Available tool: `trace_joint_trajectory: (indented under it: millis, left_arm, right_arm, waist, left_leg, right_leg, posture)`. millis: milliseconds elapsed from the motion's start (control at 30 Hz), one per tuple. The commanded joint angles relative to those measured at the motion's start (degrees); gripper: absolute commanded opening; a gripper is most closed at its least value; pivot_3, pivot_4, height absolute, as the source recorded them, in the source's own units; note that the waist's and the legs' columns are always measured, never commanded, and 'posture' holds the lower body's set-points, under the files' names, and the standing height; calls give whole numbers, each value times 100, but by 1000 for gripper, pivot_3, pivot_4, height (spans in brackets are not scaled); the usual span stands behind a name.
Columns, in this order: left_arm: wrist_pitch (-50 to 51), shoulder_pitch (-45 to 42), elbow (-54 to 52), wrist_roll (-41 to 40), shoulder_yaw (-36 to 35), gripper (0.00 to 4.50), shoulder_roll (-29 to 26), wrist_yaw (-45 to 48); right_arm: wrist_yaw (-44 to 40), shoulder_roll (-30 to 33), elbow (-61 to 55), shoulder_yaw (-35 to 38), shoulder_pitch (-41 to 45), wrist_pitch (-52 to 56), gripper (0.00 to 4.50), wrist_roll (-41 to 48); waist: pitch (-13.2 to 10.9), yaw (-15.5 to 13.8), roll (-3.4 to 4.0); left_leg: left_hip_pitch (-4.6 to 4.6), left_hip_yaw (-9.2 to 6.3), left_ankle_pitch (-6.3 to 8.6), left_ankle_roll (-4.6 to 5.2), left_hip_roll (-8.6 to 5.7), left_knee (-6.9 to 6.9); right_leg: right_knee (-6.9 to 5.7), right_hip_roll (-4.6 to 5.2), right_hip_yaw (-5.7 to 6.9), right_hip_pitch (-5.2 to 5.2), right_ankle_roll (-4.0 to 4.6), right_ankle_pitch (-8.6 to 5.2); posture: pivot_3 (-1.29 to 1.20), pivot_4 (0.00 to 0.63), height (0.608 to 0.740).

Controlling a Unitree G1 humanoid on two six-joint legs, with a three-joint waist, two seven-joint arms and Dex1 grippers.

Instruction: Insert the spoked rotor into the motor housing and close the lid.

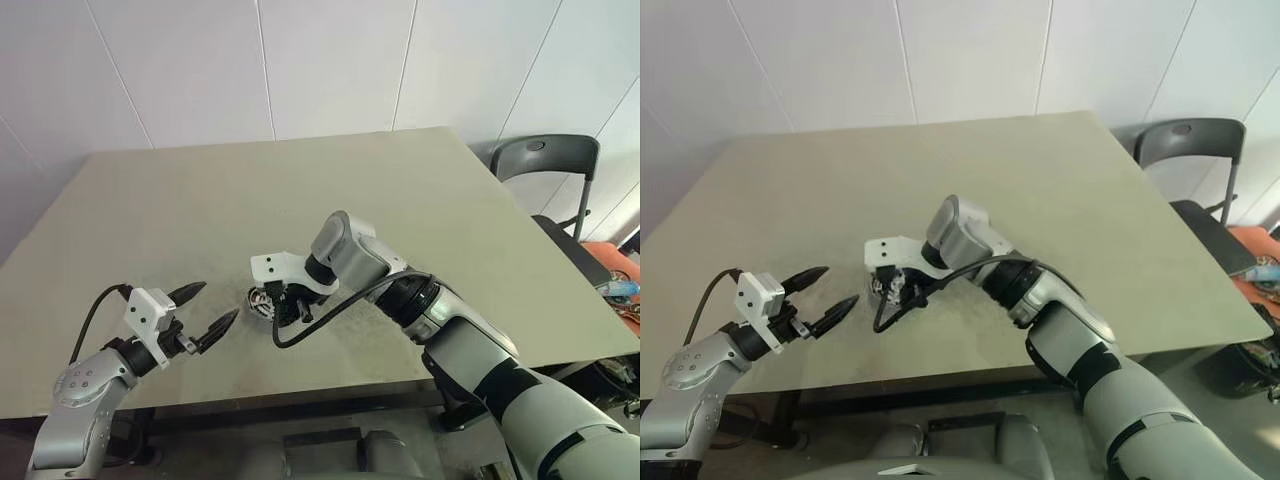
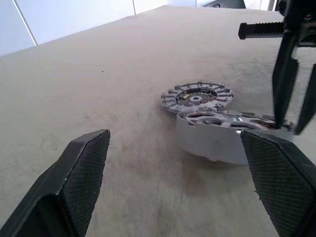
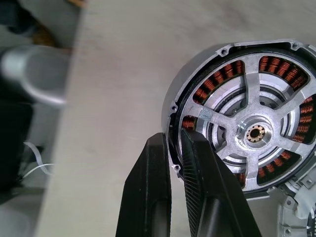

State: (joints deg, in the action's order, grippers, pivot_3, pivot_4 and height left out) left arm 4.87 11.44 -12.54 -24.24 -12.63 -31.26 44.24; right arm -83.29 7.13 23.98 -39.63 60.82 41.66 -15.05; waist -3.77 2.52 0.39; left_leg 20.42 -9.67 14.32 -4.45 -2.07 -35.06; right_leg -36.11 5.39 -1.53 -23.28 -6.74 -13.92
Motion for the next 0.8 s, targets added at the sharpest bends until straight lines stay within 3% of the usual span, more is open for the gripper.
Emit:
trace_joint_trajectory:
  millis: [33,500,700,800]
  left_arm:
    - [92,-93,-299,-21,-67,4500,-42,-111]
    - [308,-129,-441,-10,-81,4500,-78,-174]
    - [155,-108,-266,48,-64,4500,-40,-114]
    - [96,-121,-175,70,-48,4500,-31,-79]
  right_arm:
    - [229,-33,4,24,296,152,70,-14]
    - [-145,205,-592,-310,239,1071,70,579]
    - [270,-25,-599,-83,265,1935,70,941]
    - [415,-51,-636,-55,320,2313,1016,1140]
  waist:
    - [0,0,0]
    - [0,1,-1]
    - [0,11,0]
    - [0,6,-1]
  left_leg:
    - [0,-1,0,0,0,1]
    - [1,0,0,0,0,-1]
    - [1,0,0,0,0,0]
    - [2,-1,0,0,0,0]
  right_leg:
    - [-1,0,0,-1,0,0]
    - [0,0,0,0,-4,2]
    - [0,0,0,-1,-3,1]
    - [-2,-1,0,-3,-1,0]
  posture:
    - [0,0,740]
    - [0,0,740]
    - [0,0,740]
    - [0,0,740]
